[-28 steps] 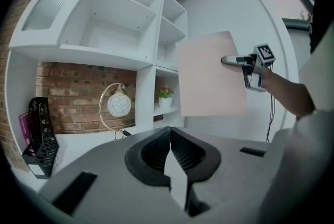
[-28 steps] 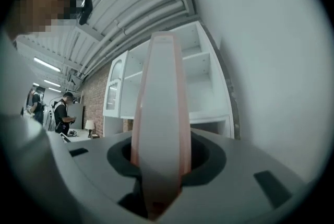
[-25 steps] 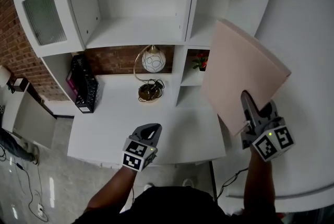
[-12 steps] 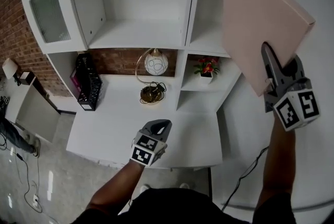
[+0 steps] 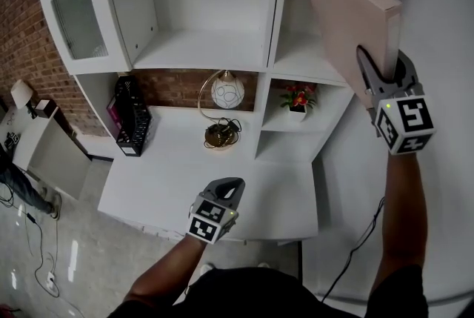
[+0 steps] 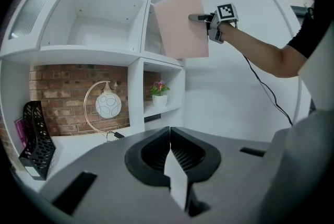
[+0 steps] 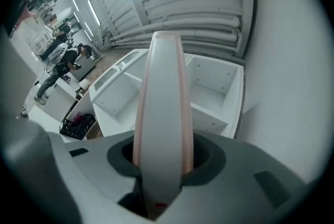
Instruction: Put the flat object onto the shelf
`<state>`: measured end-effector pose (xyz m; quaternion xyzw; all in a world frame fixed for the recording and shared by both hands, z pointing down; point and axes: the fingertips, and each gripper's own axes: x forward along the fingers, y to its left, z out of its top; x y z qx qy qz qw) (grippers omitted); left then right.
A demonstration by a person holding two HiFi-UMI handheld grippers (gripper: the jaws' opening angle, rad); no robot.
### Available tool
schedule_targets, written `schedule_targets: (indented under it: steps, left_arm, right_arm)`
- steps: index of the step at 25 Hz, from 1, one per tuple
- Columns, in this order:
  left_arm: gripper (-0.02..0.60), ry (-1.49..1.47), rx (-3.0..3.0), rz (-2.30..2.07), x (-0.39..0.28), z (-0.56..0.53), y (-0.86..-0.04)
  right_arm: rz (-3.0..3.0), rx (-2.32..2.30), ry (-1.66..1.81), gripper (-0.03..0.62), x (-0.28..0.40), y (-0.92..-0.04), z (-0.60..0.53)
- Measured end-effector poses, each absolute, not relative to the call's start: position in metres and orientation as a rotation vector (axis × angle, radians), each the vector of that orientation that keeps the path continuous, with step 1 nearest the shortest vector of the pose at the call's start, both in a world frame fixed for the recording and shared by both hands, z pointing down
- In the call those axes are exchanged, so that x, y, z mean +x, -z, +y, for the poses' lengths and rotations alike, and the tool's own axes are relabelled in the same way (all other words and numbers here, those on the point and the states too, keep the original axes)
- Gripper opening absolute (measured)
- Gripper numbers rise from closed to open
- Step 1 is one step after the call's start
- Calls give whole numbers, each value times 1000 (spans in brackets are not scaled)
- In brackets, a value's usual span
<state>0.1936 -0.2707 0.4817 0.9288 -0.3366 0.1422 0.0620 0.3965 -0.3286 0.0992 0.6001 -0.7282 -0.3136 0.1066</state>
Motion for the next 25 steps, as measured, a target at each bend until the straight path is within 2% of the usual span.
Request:
schedule_targets:
  steps: [25]
  left_arm:
    - [5,-408,2767,-1068,174,-272,-484]
  right_arm:
    - [-1957,1740,976,158,393,-110,-358]
